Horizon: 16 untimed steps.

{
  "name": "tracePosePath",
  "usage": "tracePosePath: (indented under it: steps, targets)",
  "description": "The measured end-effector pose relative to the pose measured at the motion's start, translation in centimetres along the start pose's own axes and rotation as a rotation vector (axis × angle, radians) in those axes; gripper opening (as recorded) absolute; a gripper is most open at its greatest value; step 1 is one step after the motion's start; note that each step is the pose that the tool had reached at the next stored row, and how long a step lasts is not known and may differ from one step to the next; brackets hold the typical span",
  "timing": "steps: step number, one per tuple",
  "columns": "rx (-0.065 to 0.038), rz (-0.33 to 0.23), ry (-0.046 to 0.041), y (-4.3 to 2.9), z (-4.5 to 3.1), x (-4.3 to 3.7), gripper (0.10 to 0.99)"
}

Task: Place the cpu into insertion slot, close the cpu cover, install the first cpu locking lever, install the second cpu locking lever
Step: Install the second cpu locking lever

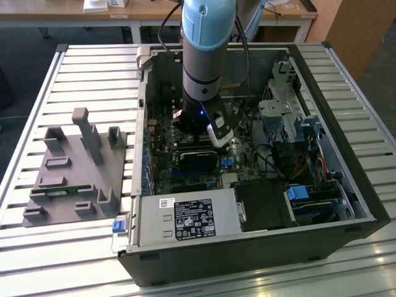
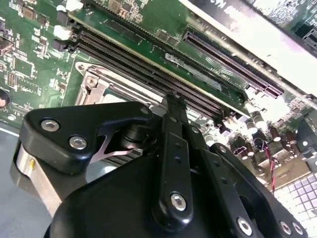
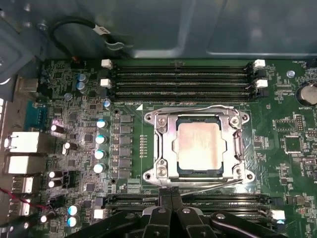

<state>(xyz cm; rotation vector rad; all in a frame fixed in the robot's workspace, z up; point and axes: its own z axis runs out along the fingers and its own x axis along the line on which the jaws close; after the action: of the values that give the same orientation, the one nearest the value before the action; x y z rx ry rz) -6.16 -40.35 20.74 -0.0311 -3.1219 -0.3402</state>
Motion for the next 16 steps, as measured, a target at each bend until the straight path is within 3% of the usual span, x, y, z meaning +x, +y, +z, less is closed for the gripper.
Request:
tracePosePath:
  steps: [10, 16]
  targets:
    - [-0.027, 0.000, 0.0005, -0.23, 0.62, 0.72, 0.106]
    - [-0.049, 0.000, 0.0009, -0.33, 1.04, 1.05, 0.106]
